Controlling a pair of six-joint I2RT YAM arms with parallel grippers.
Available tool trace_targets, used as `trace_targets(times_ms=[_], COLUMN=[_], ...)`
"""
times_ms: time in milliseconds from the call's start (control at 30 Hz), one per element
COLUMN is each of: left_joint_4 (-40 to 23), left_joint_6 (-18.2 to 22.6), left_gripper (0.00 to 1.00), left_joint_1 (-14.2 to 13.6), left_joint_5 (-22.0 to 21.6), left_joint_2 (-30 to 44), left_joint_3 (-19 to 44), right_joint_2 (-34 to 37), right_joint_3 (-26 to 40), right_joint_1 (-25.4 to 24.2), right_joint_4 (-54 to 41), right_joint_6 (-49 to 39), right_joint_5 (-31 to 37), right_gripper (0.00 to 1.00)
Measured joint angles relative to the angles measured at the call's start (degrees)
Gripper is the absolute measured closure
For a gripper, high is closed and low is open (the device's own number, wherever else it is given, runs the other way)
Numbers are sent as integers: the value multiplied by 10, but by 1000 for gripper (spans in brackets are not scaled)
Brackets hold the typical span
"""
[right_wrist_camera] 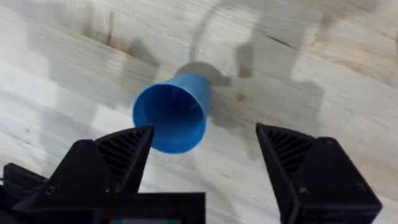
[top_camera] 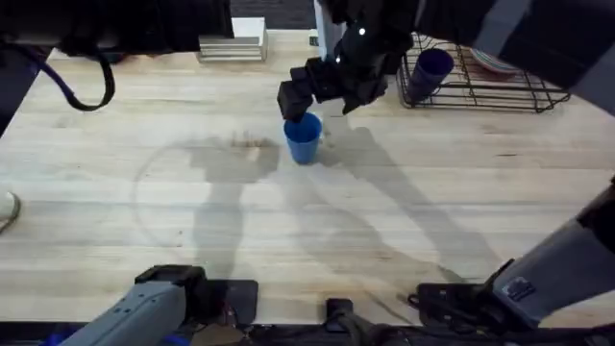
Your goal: Pick up the cup on the table and put them onto the rack.
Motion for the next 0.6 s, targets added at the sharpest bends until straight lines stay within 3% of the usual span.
trace_targets(times_ms=[600], left_joint_4=[0], left_joint_6=[0], left_gripper=[7], left_joint_1=[0], left_joint_5=[0], left_joint_2=[0], left_joint_3=[0], right_joint_2=[44], right_joint_3=[0], right_joint_1=[0], right_joint_4=[5], right_joint_6=[4], right_joint_5=[0], right_gripper=[45])
